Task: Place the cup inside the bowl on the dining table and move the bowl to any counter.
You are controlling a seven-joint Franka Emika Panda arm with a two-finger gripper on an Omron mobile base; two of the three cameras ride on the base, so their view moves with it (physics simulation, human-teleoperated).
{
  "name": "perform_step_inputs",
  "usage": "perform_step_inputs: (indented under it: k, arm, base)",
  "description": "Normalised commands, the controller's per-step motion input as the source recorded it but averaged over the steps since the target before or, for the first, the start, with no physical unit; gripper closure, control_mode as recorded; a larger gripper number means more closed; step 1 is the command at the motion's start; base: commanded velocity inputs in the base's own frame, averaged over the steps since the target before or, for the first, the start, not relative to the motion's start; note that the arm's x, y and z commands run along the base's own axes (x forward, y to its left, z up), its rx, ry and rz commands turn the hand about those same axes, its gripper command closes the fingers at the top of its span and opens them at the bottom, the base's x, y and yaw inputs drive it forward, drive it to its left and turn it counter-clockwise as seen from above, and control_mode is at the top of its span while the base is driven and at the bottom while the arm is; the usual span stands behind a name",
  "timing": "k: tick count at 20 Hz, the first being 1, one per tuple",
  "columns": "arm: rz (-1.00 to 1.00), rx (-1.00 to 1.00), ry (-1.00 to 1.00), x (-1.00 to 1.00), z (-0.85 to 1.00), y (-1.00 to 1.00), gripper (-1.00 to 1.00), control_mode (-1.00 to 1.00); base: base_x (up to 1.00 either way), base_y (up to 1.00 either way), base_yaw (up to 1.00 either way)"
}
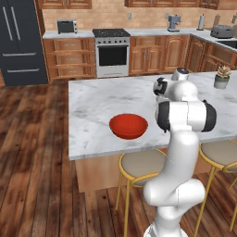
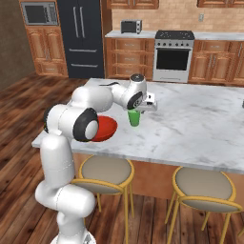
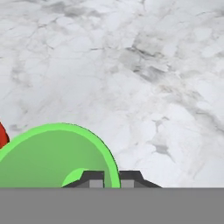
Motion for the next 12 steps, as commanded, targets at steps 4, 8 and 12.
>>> perform_step_inputs:
  k: [4,8,12]
  arm:
    - [0.0,0.0,0.0,-0.31,0.0,0.36,1.0,-1.0]
    - [0.0,0.0,0.0,-0.14,0.0,0.4,1.0,-1.0]
    - [0.0,0.0,0.0,0.0,0.1,0.4,1.0,-1.0]
  base:
    - [0.0,0.0,0.0]
    - [0.0,0.0,0.0]
    - [0.0,0.0,0.0]
